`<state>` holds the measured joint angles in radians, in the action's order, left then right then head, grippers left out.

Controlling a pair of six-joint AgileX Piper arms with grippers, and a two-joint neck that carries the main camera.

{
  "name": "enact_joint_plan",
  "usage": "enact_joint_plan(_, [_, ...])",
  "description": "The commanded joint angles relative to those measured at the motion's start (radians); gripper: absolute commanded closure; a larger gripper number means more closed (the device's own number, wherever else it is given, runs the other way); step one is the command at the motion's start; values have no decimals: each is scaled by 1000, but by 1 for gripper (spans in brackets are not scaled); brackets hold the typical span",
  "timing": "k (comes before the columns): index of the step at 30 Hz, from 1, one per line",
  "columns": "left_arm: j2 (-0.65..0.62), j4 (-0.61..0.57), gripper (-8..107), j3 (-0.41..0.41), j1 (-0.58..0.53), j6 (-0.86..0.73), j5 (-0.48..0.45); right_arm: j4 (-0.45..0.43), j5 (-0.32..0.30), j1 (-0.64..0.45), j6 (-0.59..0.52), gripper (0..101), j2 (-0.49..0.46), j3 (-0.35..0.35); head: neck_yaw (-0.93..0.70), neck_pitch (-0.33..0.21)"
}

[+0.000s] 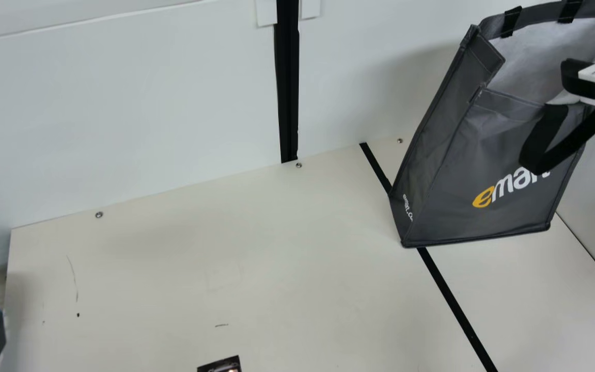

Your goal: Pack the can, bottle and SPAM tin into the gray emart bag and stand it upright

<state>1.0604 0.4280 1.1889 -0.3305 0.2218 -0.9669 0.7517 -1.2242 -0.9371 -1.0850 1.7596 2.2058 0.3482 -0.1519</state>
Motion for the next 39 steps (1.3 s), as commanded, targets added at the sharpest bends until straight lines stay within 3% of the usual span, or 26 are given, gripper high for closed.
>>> enact_joint_plan(1, [0,0,9,0,0,0,0,2,4,10,-1,6,-2,25,1,-23])
enact_joint_plan(14, [0,0,9,0,0,0,0,15,4,107,-29,6,-37,92,1,-23])
enact_joint_plan(39, [0,0,9,0,0,0,0,-39,4,413,-44,6,-125,30,1,-23])
